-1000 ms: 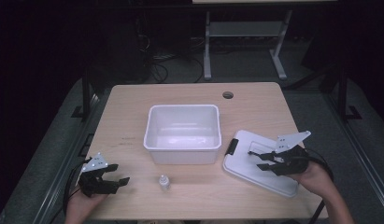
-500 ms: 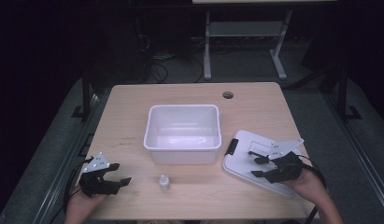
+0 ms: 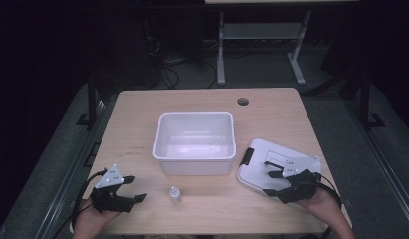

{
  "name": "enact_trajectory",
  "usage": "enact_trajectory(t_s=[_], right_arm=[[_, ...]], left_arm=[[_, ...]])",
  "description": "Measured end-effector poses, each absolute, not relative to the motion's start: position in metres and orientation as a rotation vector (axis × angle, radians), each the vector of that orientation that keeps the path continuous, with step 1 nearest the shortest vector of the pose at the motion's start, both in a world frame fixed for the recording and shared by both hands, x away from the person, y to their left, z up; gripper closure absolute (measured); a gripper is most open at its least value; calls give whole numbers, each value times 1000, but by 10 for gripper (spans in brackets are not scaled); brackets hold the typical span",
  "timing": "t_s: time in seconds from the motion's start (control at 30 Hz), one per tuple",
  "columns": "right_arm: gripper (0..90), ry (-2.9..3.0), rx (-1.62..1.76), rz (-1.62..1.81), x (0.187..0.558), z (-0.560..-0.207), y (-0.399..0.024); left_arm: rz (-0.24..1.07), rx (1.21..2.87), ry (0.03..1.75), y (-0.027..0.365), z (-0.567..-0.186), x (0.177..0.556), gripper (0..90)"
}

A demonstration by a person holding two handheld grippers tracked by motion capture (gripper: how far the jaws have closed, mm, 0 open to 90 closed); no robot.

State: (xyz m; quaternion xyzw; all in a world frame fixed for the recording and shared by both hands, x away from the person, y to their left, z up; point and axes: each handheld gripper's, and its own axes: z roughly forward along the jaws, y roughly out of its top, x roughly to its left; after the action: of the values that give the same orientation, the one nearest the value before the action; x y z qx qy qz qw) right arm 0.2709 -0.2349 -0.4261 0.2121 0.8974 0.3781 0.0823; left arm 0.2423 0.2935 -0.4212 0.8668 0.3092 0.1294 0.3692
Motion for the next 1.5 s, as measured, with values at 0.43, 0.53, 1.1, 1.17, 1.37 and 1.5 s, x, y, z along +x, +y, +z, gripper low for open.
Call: enact_trajectory(t_s=[0.43,0.53,1.1,1.17,1.37,1.5], right_arm=[[324,2694,628,1117,264,-432,-233],[322,2695,626,1119,264,-432,-233],[304,2702,621,1115,261,-432,-232],[304,2705,625,1115,261,-433,-232],[302,2708,627,1110,261,-433,-232],[301,2702,630,1108,261,-433,-234]], left_arm=[[315,2269,686,270,-408,235,244],[307,2280,663,266,-405,236,243],[245,2345,565,243,-402,240,236],[244,2352,556,240,-402,241,237],[229,2375,536,233,-404,245,240],[221,2385,523,228,-405,247,240]])
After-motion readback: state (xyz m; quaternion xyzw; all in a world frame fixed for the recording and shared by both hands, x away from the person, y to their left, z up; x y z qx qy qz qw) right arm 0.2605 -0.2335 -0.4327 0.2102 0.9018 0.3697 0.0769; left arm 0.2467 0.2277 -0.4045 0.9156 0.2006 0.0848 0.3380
